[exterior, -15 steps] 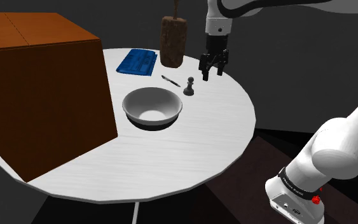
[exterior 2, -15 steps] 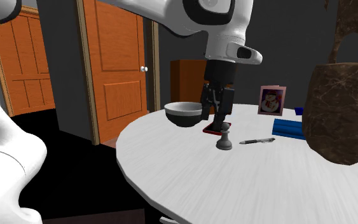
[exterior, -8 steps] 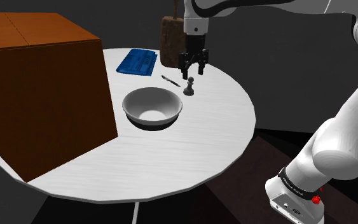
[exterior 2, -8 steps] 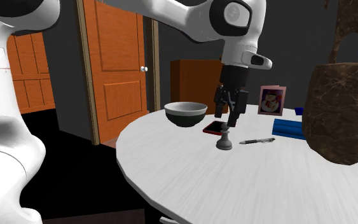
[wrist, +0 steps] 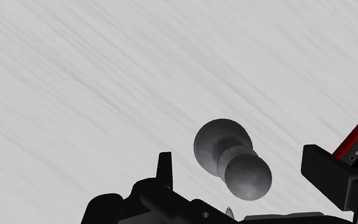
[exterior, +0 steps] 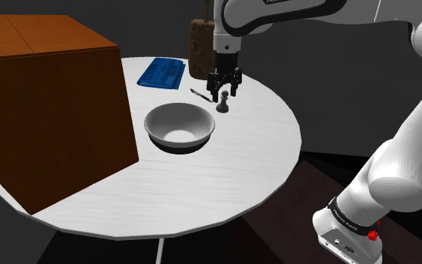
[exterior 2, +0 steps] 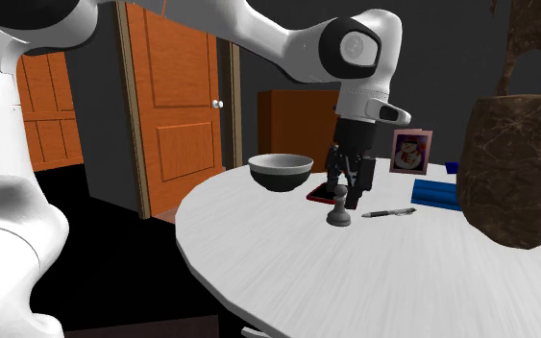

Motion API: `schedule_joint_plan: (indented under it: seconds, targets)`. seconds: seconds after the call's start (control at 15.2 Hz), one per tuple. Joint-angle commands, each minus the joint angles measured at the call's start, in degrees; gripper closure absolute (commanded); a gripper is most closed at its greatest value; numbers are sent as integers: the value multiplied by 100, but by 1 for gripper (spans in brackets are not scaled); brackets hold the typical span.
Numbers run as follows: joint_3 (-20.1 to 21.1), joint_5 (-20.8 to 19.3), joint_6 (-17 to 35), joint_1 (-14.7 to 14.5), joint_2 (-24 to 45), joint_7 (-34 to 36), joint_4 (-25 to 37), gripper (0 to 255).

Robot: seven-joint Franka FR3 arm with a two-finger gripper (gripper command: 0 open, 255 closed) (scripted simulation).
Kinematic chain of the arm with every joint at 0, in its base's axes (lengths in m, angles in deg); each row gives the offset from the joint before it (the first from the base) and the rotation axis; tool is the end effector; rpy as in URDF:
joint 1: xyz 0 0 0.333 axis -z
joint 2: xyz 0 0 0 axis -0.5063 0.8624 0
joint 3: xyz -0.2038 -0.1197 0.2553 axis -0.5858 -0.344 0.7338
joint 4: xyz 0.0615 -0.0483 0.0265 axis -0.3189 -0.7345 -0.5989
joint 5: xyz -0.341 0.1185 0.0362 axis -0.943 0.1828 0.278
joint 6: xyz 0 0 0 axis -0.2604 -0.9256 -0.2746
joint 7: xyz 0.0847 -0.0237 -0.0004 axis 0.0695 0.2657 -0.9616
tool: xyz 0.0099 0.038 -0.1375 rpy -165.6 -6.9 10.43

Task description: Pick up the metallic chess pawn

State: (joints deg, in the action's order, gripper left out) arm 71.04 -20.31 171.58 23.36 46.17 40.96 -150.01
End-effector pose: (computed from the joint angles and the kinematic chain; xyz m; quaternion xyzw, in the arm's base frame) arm 0.5069 0.1500 0.4945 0.9965 0.0169 -0.0820 0.0027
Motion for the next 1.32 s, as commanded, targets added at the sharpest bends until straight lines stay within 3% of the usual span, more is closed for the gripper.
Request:
schedule_joint_plan:
  seconds: [0.0, 0.59, 1.25]
  targets:
    - [2, 0, 34, -2, 2, 3, -29, 255]
    - [1, 0, 35, -1, 1, 1, -30, 255]
    - [1, 3, -729, 0, -26, 21, 706, 255]
